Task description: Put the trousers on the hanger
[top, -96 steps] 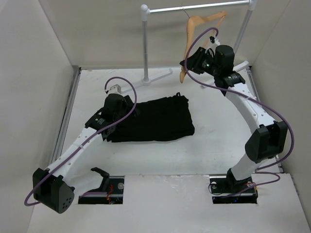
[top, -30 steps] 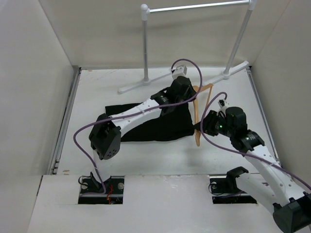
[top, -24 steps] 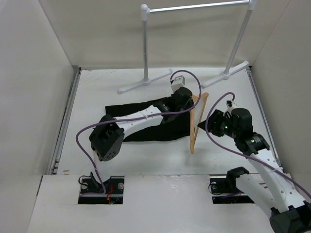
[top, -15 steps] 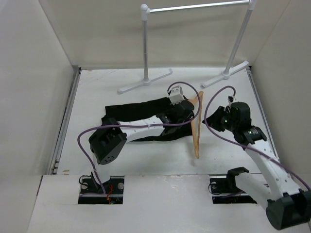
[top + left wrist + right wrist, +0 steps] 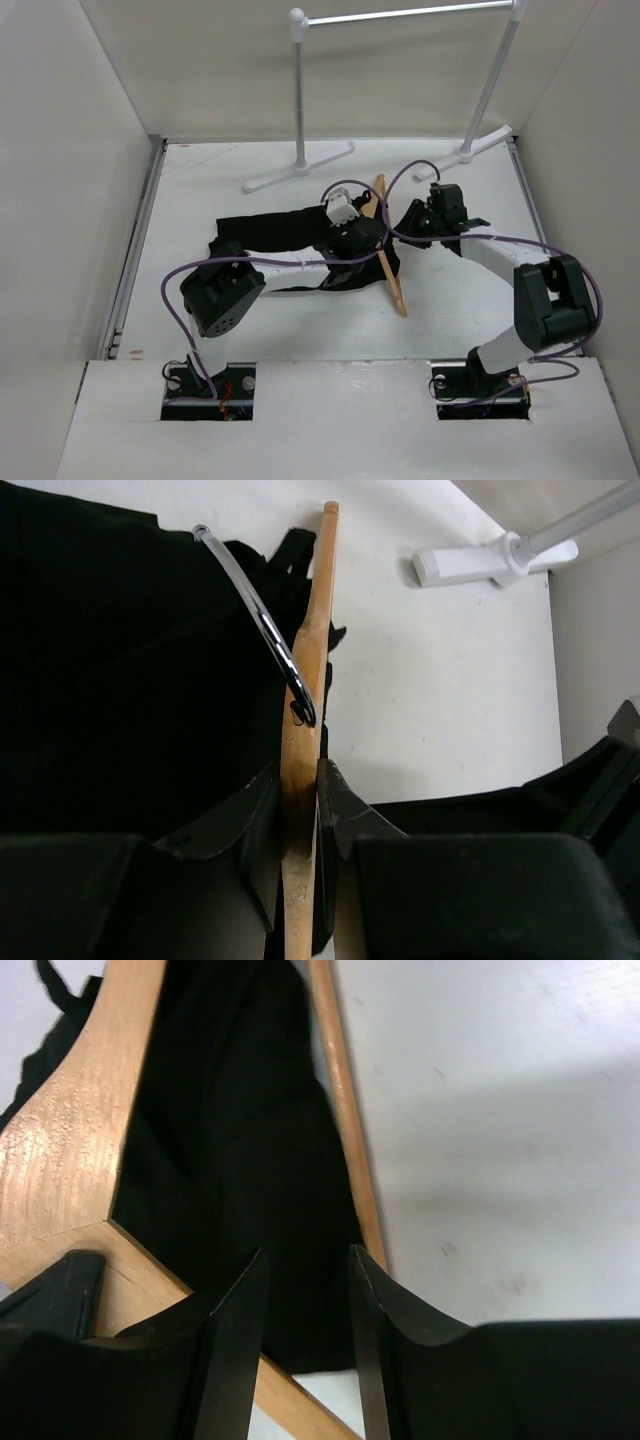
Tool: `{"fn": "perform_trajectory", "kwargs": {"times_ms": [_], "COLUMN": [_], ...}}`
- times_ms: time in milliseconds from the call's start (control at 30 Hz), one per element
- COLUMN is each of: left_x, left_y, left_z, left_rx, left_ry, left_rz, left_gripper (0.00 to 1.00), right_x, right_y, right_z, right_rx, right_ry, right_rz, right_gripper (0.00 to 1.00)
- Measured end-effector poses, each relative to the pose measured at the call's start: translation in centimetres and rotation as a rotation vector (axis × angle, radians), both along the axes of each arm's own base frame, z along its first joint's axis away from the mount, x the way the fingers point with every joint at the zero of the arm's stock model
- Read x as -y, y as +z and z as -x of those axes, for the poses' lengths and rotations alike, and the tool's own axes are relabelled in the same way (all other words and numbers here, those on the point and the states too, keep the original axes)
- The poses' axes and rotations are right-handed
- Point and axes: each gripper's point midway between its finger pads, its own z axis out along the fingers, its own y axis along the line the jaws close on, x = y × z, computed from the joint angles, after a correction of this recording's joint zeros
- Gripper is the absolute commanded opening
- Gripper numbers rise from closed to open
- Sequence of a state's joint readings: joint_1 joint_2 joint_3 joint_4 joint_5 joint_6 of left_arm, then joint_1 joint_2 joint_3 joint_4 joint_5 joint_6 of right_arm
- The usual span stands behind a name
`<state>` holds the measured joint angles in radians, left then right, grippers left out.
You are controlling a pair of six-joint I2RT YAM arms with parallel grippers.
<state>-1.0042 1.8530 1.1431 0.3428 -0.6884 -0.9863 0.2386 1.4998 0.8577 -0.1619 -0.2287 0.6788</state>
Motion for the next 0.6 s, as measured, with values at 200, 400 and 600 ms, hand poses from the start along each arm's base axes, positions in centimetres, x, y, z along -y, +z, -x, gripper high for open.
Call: {"fn": "perform_trajectory", "kwargs": {"times_ms": [200,400,600], "left_x": [-0.8,-0.7,-0.5], "left_y": [0.0,-0.1,-0.3], "left_z": [-1.0,-1.0,-0.9], "left_rx": [-0.003,-0.013,-0.022], "left_ry": [0.028,0.02,0.017], "left_rz": [0.025,0.034,0.042], "left_gripper": [0.0,0.01,0.01], "right_x": [-2.4,-2.5,-2.4], "right_y": [-0.5,-2.3,-3.4], "right_z": [-2.5,-3.4,-3.5], "right_rx": [0.032,0.022,0.022], "right_ry": [0.05,0.048,0.044], "right_rz": [-0.008,0.04,0.103], "right_gripper": [0.49,0.51,0.55]}}
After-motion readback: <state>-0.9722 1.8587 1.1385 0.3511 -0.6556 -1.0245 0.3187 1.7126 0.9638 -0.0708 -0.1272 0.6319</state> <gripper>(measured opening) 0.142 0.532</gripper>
